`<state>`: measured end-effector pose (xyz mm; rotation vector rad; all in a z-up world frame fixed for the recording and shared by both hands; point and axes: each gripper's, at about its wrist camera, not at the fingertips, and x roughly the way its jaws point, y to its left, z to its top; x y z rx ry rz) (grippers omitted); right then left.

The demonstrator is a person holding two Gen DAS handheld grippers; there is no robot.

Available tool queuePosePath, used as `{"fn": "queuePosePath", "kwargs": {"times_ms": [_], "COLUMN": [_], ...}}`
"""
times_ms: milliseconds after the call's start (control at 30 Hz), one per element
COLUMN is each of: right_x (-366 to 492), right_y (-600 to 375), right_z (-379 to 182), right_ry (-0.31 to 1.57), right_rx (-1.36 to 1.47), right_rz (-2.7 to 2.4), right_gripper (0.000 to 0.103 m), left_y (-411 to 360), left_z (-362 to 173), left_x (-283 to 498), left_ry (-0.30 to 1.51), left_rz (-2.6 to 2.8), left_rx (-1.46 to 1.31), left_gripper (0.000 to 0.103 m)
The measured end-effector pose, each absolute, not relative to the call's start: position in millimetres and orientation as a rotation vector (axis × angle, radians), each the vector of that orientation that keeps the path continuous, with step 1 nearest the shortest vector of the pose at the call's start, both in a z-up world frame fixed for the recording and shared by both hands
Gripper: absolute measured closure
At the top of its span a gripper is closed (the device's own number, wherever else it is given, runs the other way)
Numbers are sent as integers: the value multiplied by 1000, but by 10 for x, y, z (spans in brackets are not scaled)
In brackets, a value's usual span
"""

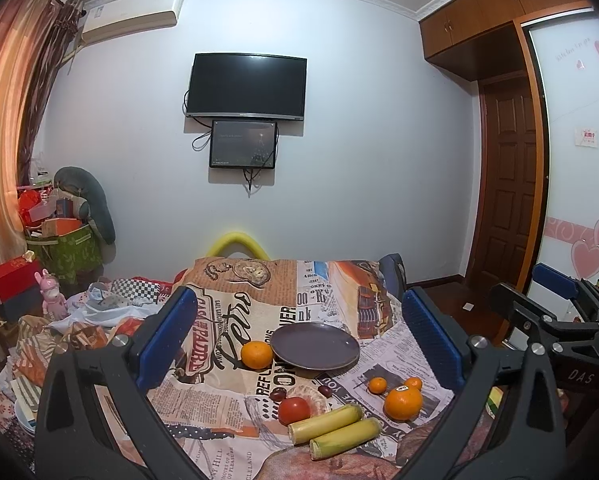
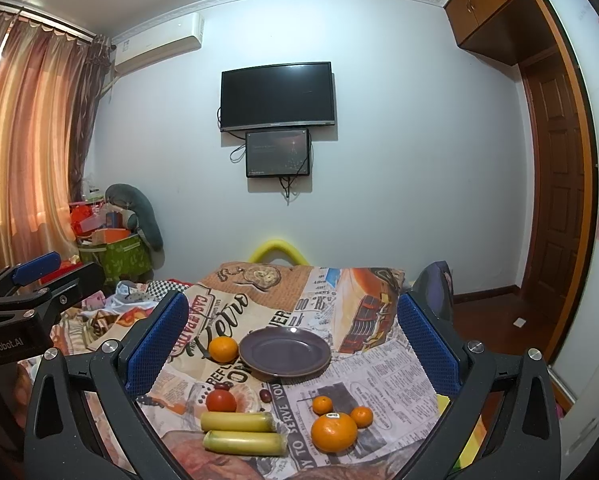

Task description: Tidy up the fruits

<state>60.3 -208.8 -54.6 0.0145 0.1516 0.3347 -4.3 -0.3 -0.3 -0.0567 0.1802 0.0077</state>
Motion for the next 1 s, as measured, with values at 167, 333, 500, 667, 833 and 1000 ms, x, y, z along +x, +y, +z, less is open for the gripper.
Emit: {"fn": "queuePosePath", "kwargs": {"times_ms": [167, 333, 500, 667, 833, 1000], "right_x": [597, 601, 601, 603, 602, 613], "right_y": [-2082, -2081, -2088, -2082, -2076, -2086], "right_z": [-539, -547, -552, -551, -560, -576], "right_ry": [152, 153, 153, 152, 152, 155], "right_rx": [15, 20, 22, 20, 17, 21], "right_rz": [335, 337, 338, 339, 340, 343], "right_gripper": [0, 0, 0, 0, 0, 0], "left_y": [-7, -6, -1, -1, -8, -3], "left_z": [-7, -2, 2, 3, 1, 4], "left_x": [-44, -55, -60, -52, -50, -48], "left_ry": [180, 179, 178, 177, 177, 179], "left_rz": [8, 8, 9, 10, 10, 9], "left_rx": [-56, -55, -56, -53, -53, -54], "left_gripper": [0, 0, 0, 0, 0, 0]}}
